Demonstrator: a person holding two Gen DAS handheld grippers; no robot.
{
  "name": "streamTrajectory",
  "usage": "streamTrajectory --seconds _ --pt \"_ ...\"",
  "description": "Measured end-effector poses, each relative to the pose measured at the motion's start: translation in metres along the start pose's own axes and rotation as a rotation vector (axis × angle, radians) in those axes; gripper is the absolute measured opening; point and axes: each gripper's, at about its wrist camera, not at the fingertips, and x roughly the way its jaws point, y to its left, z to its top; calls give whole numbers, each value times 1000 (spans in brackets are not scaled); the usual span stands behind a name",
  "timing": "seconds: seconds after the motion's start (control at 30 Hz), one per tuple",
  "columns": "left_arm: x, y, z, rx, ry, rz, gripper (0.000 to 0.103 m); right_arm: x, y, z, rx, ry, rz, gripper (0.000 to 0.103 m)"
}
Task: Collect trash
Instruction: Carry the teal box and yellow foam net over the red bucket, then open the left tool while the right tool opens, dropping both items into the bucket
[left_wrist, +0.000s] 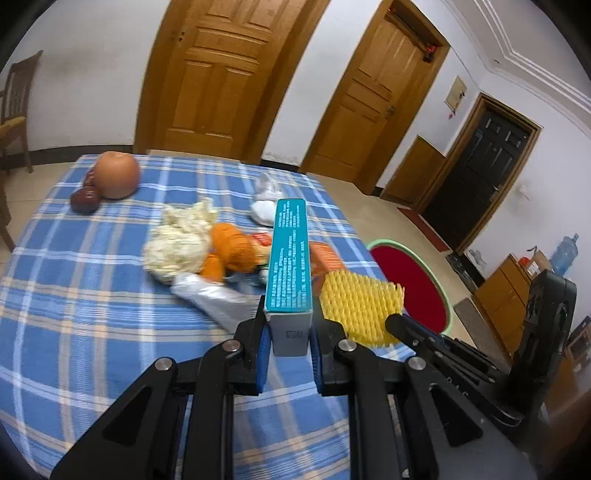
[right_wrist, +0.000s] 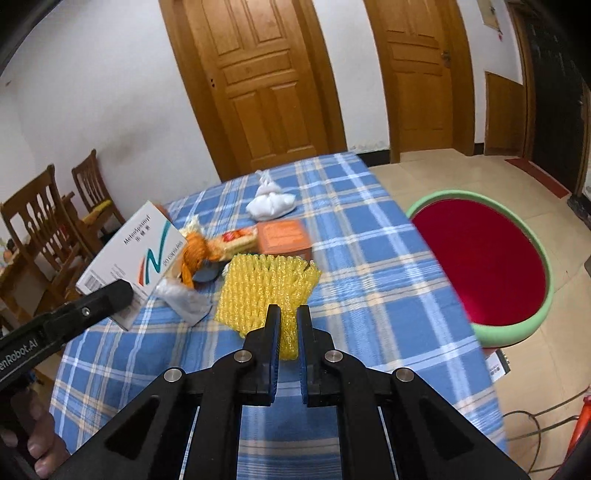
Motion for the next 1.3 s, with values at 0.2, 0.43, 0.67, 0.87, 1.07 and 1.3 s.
streamTrajectory --seconds 0.2,0.43,0.67,0.87,1.07,1.3 --pt "17 -29 8 40 22 -35 17 -17 -28 10 45 -56 -26 8" --pt "45 -66 19 94 58 -65 17 -32 -71 22 106 -112 -81 8" --pt "80 -106 23 151 100 -106 17 -39 -118 29 170 -149 -145 8" --pt "115 -139 23 200 145 -140 17 -34 -151 27 224 -148 -189 8" --pt "146 -159 18 235 196 -149 17 -24 -181 22 277 -124 -227 8" --pt "170 -174 13 261 237 -145 17 -13 -204 17 323 -95 -252 9"
